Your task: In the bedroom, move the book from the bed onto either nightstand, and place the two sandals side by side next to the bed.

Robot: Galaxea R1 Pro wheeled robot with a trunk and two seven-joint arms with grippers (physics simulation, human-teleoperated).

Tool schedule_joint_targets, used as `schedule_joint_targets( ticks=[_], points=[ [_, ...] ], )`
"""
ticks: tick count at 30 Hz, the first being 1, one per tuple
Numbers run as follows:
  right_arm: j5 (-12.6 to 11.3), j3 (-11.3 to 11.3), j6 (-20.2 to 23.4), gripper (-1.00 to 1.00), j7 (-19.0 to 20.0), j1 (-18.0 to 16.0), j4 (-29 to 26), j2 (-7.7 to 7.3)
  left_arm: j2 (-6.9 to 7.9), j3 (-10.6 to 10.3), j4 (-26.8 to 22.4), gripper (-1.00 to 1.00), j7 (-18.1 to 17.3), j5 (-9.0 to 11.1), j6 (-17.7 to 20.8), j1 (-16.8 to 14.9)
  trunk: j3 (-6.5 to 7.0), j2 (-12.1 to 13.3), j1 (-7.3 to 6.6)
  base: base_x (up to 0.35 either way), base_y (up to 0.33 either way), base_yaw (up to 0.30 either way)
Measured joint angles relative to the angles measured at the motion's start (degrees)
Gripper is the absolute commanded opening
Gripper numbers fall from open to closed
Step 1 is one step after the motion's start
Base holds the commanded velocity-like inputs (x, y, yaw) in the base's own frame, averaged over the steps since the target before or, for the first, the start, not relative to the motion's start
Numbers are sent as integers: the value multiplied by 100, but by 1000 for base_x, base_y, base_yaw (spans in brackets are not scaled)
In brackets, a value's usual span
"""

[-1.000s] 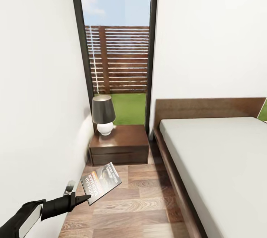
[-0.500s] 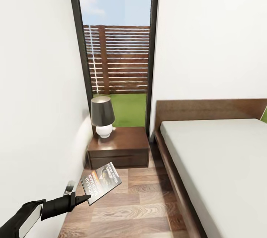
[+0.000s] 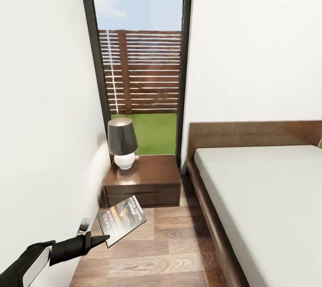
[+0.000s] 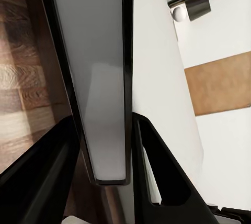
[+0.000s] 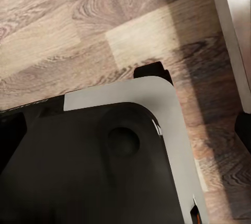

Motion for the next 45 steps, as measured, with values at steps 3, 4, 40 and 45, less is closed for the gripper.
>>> schedule_joint_targets(
  ticks=[3, 4, 40, 45],
  points=[
    [0, 0, 0, 100, 0, 0, 0, 2, 0, 0, 0, -100, 0, 0, 0, 0, 0, 0, 0, 155, 0, 0],
    [0, 0, 0, 100, 0, 0, 0, 2, 0, 0, 0, -100, 0, 0, 0, 0, 0, 0, 0, 155, 0, 0],
    [0, 8, 0, 100, 0, 0, 0, 4, 17, 9, 0, -100, -12, -1, -1, -1, 0, 0, 0, 140, 0, 0],
    [0, 9, 0, 100, 0, 0, 0, 4, 14, 10, 0, -100, -3, 1, 0, -2, 0, 0, 0, 120, 0, 0]
  ],
)
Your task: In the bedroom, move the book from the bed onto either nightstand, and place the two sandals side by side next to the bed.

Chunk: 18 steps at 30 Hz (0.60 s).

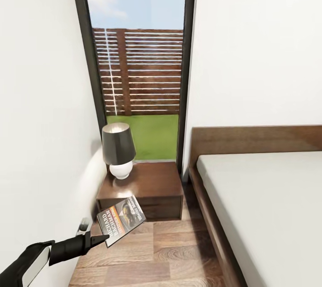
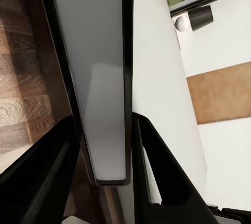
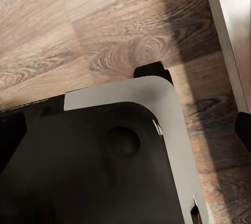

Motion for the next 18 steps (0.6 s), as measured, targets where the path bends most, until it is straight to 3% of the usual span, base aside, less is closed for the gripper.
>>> schedule_joint_targets(
  ticks=[18],
  points=[
    [1, -2, 0, 100, 0, 0, 0, 0, 0, -1, 0, -100, -11, -1, -1, 1, 0, 0, 0, 117, 33, 0]
  ],
)
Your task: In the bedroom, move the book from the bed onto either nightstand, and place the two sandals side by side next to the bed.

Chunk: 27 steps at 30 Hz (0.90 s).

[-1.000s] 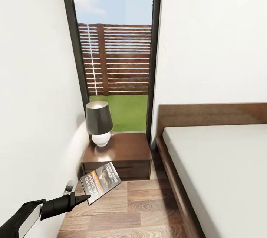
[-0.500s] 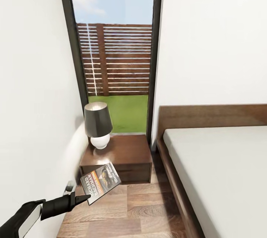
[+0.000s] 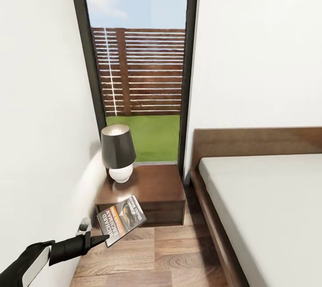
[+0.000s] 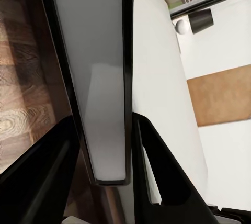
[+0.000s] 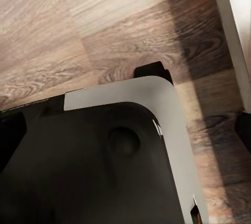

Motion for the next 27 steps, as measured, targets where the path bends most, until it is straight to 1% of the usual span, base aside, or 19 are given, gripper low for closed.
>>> schedule_joint_targets(
  ticks=[27],
  points=[
    [0, -3, 0, 100, 0, 0, 0, 0, 4, 7, 0, -100, 4, 0, 2, 0, 0, 0, 0, 116, 95, 0]
  ],
)
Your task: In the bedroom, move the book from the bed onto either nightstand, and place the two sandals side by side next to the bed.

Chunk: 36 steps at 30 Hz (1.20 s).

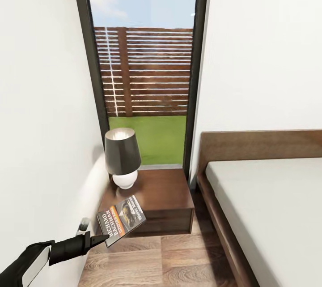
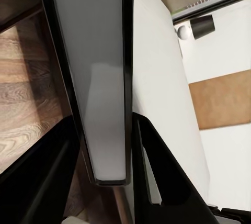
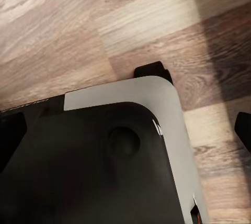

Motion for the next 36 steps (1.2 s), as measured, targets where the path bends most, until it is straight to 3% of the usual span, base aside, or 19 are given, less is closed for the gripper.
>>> schedule_joint_targets(
  ticks=[36],
  points=[
    [-61, 42, -20, 100, -2, 0, -26, 8, -22, -7, 1, -100, 15, 1, -2, 1, 0, 0, 1, 30, 8, 0]
  ],
)
